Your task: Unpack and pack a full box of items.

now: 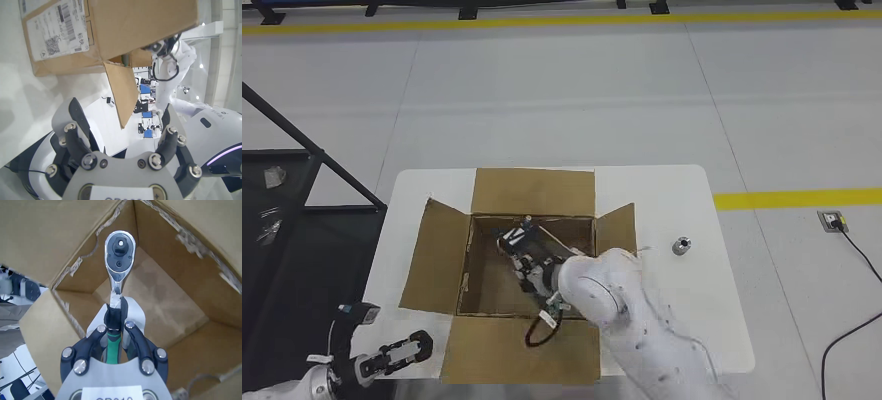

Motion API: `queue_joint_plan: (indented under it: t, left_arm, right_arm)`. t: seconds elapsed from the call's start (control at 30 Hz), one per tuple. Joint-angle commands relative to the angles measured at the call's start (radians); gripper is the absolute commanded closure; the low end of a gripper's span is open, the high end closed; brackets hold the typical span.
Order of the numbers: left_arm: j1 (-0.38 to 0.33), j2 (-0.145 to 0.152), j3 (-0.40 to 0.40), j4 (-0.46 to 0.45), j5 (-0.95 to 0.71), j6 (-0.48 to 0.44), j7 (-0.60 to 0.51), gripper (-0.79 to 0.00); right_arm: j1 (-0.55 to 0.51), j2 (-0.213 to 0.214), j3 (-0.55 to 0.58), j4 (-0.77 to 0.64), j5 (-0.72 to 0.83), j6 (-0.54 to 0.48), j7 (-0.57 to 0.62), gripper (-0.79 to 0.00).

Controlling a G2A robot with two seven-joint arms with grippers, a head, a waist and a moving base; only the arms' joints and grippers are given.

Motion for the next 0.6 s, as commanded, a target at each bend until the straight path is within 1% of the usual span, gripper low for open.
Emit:
queue_joint_plan:
  t: [0.0, 0.1, 0.43, 0.57]
  left_arm:
    - [0.016, -0.001, -0.004, -0.007, -0.018, -0.020, 0.020, -0.785]
    - [0.018, -0.001, -0.005, -0.010, -0.022, -0.022, 0.022, -0.785]
    - [0.018, -0.001, -0.005, -0.010, -0.022, -0.022, 0.022, -0.785]
    - [0.024, -0.003, -0.011, -0.024, -0.015, -0.030, 0.031, -0.785]
  right_arm:
    - [-0.134, 0.019, 0.048, -0.312, -0.010, -0.046, 0.022, 0.000]
    - [-0.226, 0.035, 0.089, -0.459, -0.031, -0.072, -0.001, 0.000]
    - [-0.226, 0.035, 0.089, -0.459, -0.031, -0.072, -0.001, 0.000]
    - [-0.224, 0.037, 0.083, -0.408, -0.018, -0.066, -0.043, 0.000]
